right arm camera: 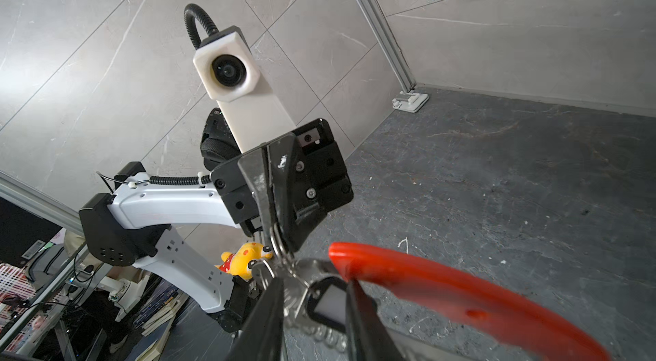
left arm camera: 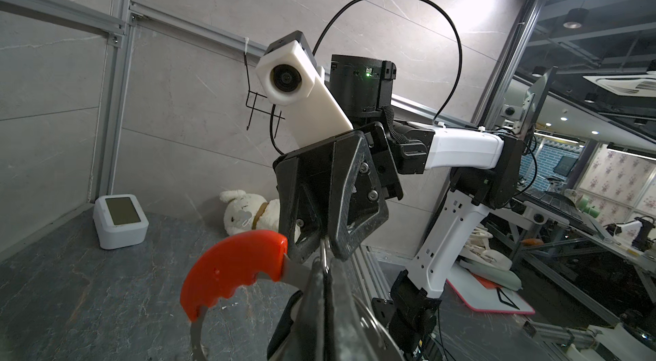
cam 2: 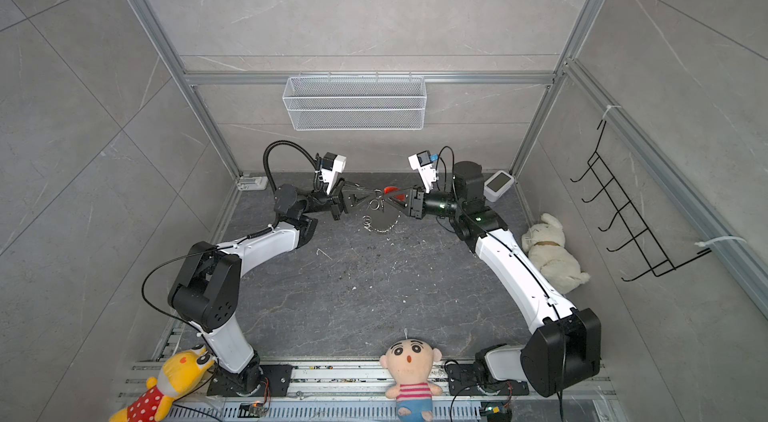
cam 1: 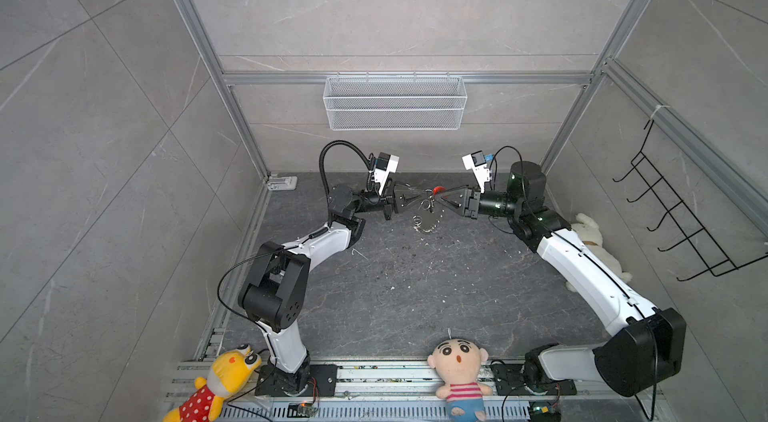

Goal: Attach keys to a key ring
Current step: Insert the key into the keyring.

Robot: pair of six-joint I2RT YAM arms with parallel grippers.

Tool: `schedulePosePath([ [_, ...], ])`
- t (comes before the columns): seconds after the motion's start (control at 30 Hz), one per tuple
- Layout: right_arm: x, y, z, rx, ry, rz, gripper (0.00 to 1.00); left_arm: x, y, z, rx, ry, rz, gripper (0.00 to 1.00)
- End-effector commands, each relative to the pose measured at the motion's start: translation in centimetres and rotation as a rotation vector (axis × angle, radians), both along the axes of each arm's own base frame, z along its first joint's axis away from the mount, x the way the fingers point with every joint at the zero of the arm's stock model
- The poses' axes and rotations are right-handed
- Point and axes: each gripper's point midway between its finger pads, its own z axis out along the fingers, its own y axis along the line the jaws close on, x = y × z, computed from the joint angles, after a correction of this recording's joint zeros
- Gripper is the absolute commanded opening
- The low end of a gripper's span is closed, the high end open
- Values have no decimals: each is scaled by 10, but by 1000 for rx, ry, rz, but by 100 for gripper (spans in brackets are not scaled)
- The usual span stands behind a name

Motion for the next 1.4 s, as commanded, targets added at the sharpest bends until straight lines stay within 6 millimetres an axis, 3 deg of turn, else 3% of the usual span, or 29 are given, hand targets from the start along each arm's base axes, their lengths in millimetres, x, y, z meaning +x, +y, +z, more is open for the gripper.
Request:
schedulePosePath([
  [0.0, -6, 1, 9, 22, -30, 19, 29, -11, 3, 25, -54, -101, -13, 0],
  [0.83, -5, 10, 1, 5, -25, 37, 32, -16, 4, 36, -57, -110, -33, 0],
  [1.37, -8, 11, 9, 16, -41, 43, 18, -13, 3, 42, -59, -96, -44, 0],
])
